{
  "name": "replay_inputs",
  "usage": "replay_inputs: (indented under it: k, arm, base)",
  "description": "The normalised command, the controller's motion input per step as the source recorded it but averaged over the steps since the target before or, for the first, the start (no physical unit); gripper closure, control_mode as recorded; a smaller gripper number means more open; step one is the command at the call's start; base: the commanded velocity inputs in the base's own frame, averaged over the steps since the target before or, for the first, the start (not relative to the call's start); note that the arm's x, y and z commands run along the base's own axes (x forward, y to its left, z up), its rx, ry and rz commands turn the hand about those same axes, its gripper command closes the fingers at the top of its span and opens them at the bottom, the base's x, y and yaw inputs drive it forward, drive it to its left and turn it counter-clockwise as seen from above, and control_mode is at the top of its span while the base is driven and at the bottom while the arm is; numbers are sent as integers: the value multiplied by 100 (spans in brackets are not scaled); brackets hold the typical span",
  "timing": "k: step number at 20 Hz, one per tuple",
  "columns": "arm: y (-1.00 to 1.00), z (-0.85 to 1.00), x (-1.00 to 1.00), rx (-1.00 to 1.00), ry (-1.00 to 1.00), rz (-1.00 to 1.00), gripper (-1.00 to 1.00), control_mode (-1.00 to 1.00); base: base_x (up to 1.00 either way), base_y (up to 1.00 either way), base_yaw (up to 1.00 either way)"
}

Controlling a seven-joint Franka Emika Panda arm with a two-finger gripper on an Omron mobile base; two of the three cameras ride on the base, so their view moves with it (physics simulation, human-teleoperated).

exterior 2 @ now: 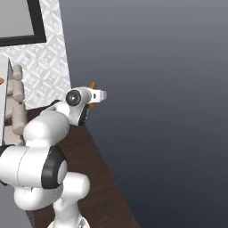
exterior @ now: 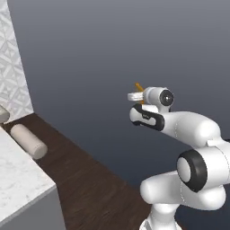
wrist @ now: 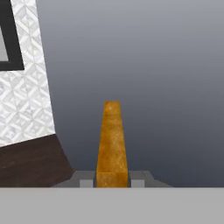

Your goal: Start the toaster. Once the lever pops up, take the bread to the plate on the dining counter.

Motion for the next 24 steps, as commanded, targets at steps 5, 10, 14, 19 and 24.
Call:
replay_inputs:
  k: [5,10,14,19,24]
  arm:
    - [0,0,0,0,0,0,100,100]
    - [0,0,0,0,0,0,100,100]
    - [0,0,0,0,0,0,100,100]
    - [0,0,0,0,0,0,100,100]
    - [0,0,0,0,0,0,100,100]
  base:
    - [100,-33,40]
    - [100,-40,38]
    - [100,-32,42]
    - [100,-29,44]
    - [100,-31,43]
